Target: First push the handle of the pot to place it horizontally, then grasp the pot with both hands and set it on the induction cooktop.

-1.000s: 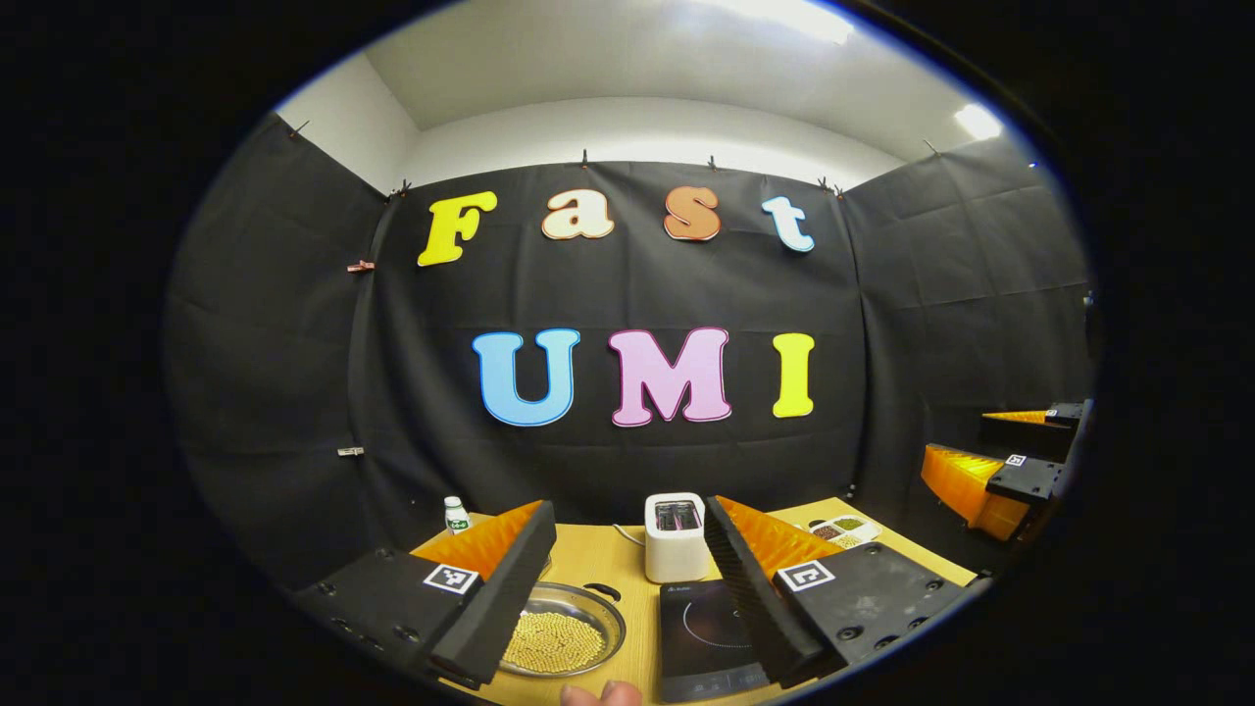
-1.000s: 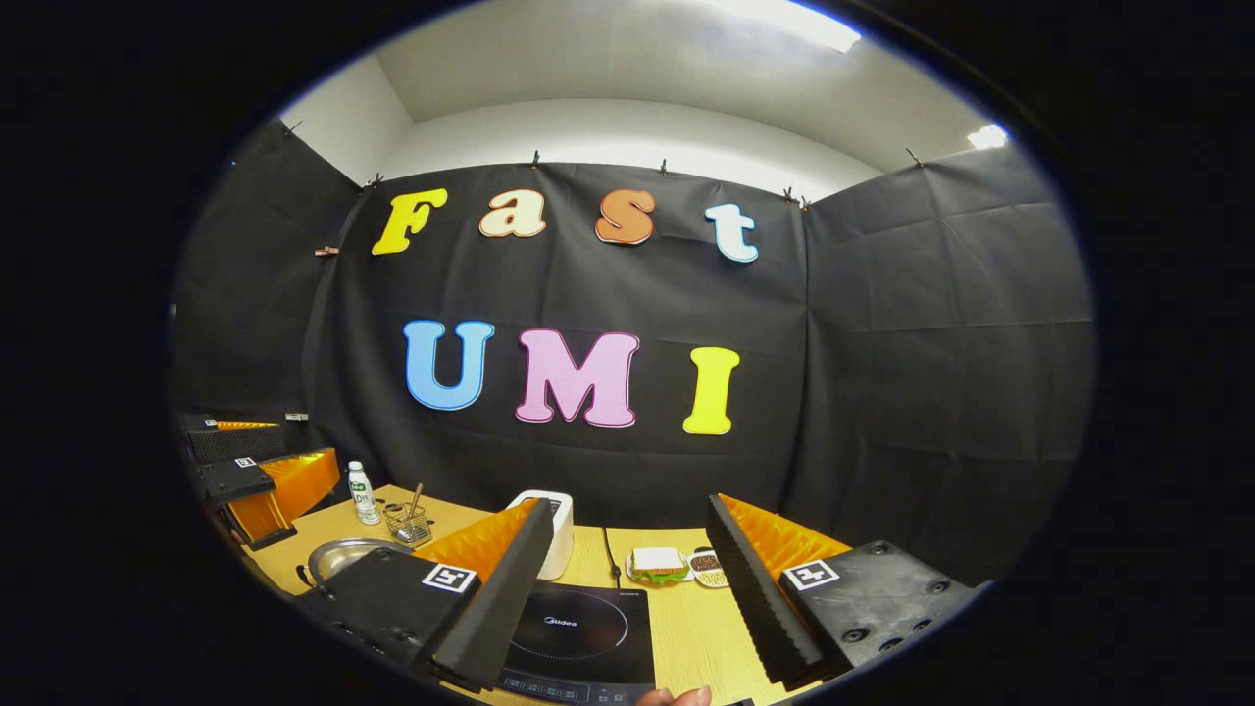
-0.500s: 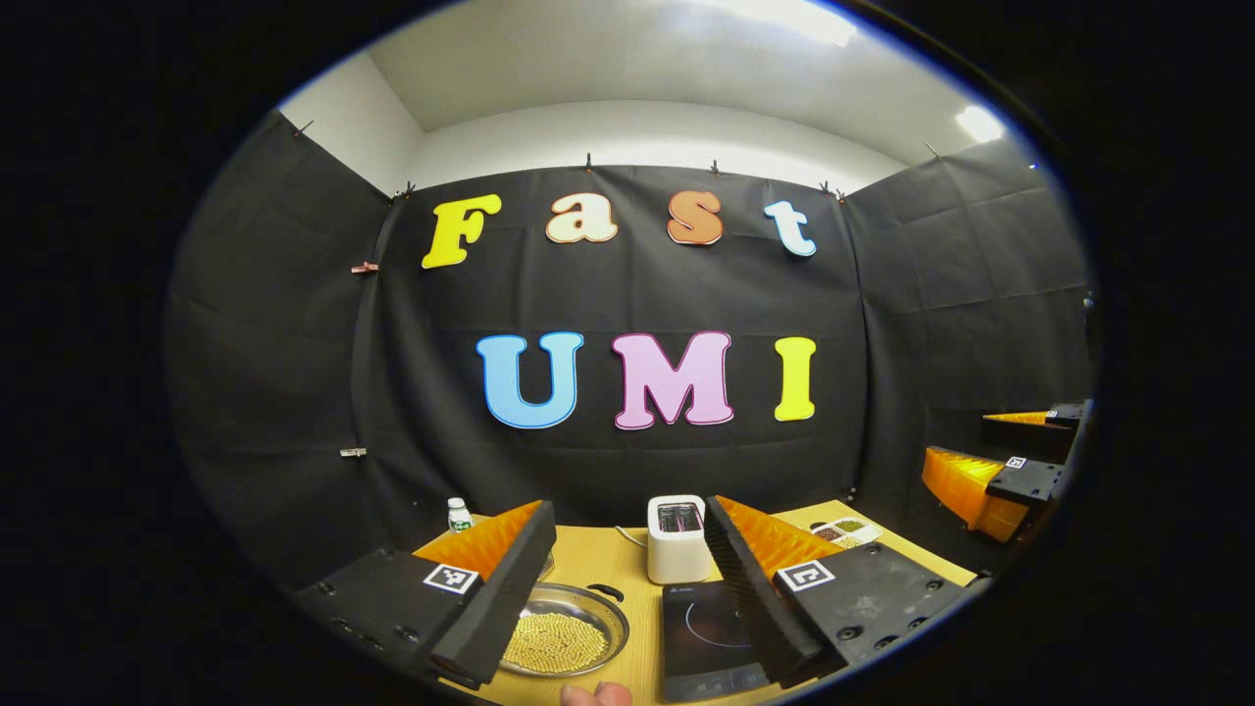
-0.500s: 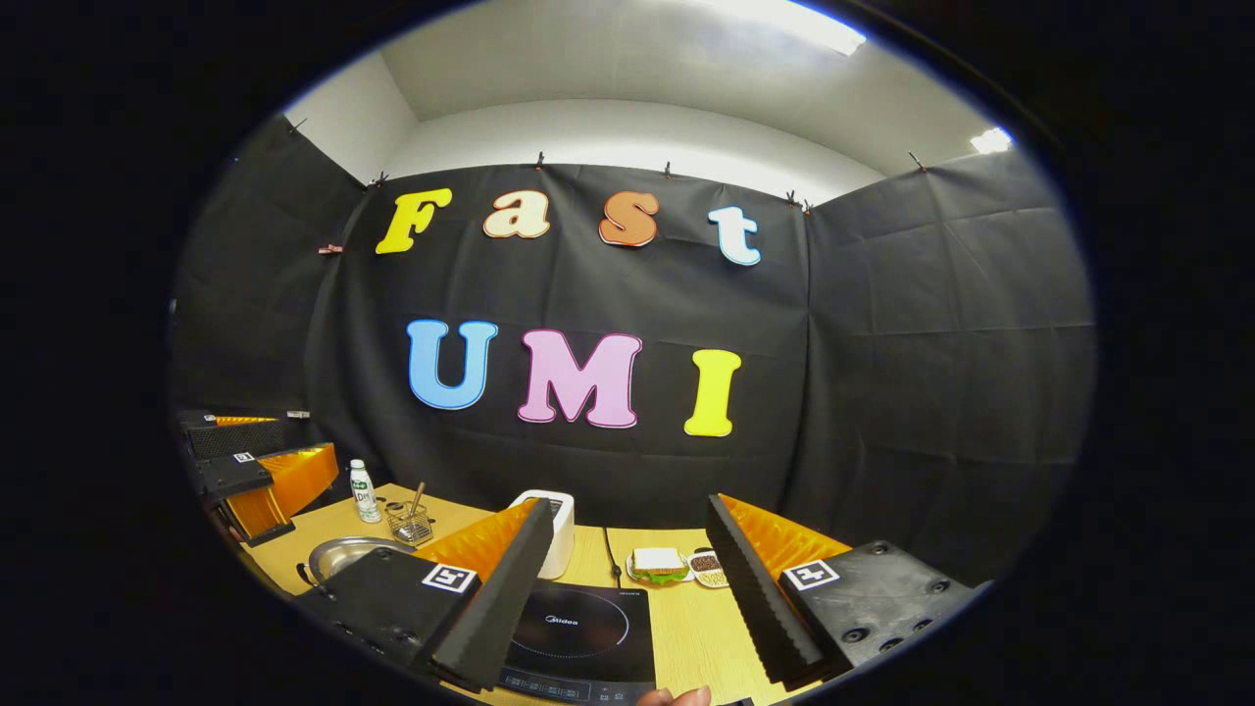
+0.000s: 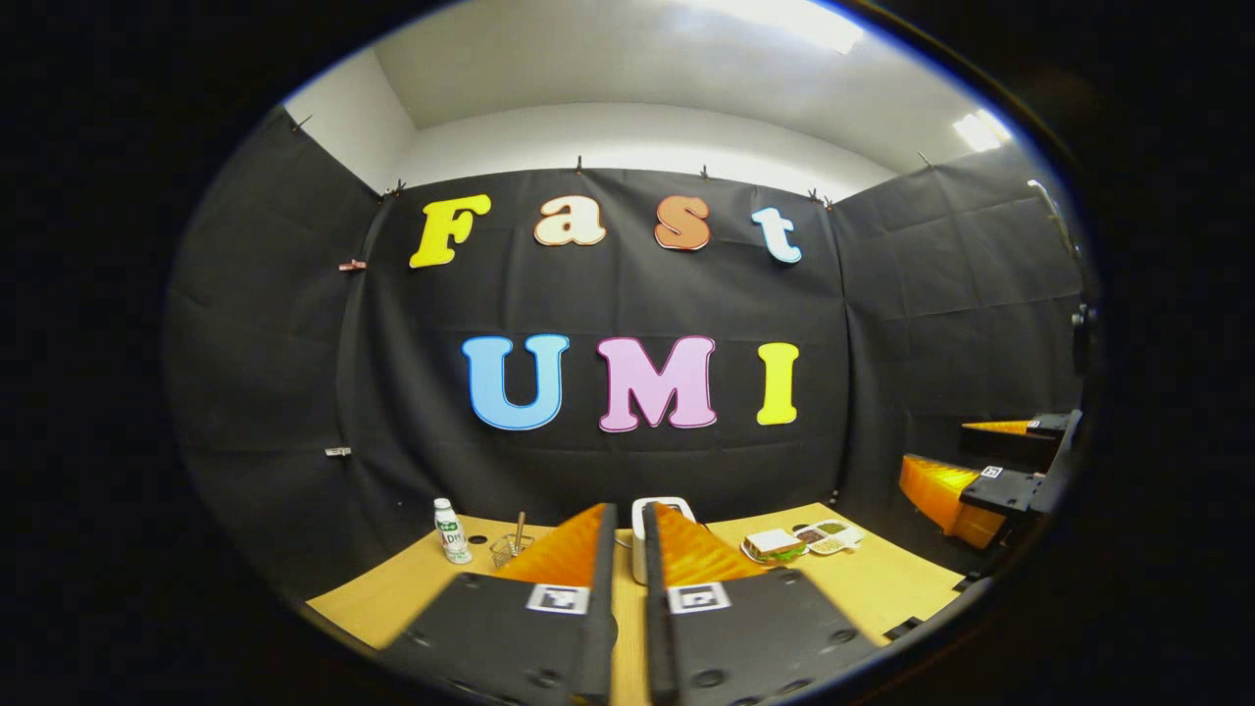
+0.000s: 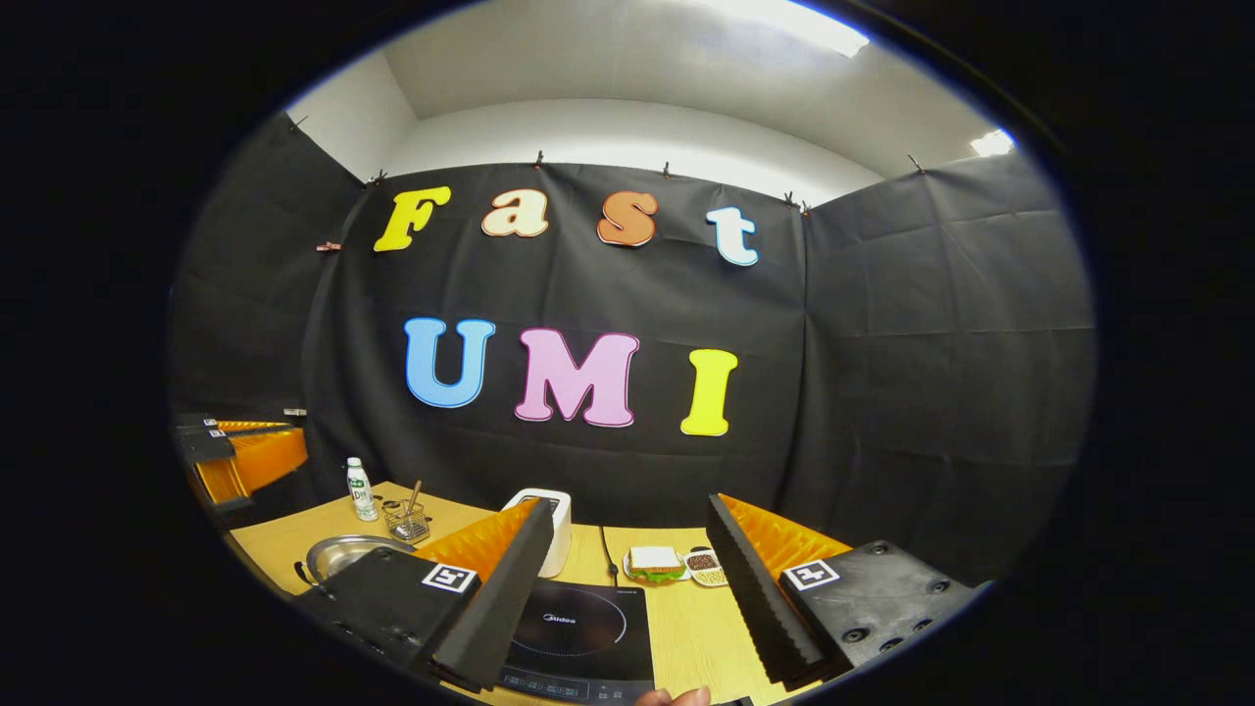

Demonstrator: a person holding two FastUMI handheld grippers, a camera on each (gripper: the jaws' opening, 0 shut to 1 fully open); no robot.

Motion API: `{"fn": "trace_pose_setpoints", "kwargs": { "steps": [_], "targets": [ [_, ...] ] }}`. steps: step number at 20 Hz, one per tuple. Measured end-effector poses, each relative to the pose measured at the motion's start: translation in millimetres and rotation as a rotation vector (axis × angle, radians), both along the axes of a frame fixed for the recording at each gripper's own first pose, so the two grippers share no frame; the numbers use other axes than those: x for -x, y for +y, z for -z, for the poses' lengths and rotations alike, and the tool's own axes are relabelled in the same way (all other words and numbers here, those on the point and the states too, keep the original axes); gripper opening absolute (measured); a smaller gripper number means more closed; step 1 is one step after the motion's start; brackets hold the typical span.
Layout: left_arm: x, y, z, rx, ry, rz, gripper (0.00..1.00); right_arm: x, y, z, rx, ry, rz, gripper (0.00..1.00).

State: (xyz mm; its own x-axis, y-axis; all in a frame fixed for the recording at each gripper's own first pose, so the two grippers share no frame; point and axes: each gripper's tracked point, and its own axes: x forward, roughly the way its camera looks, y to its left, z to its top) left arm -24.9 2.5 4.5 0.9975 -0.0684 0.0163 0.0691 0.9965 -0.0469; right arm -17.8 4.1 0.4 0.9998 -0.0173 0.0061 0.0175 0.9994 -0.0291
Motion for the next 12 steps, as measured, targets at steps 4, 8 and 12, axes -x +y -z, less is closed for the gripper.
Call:
{"fn": "trace_pose_setpoints", "kwargs": {
  "steps": [4, 8, 12],
  "targets": [
    [0, 3, 24, -0.001, 0.102, 0.025, 0.05, -1, 1, 0, -0.002, 0.0, 0.001, 0.97],
    [2, -1, 49, -0.036, 0.187, 0.077, 0.03, -2, 4, 4, -0.001, 0.011, -0.008, 0.97],
    [7, -4, 107, -0.069, 0.369, 0.171, 0.05, -5, 9, 9, -0.001, 0.027, -0.023, 0.97]
  ]
}}
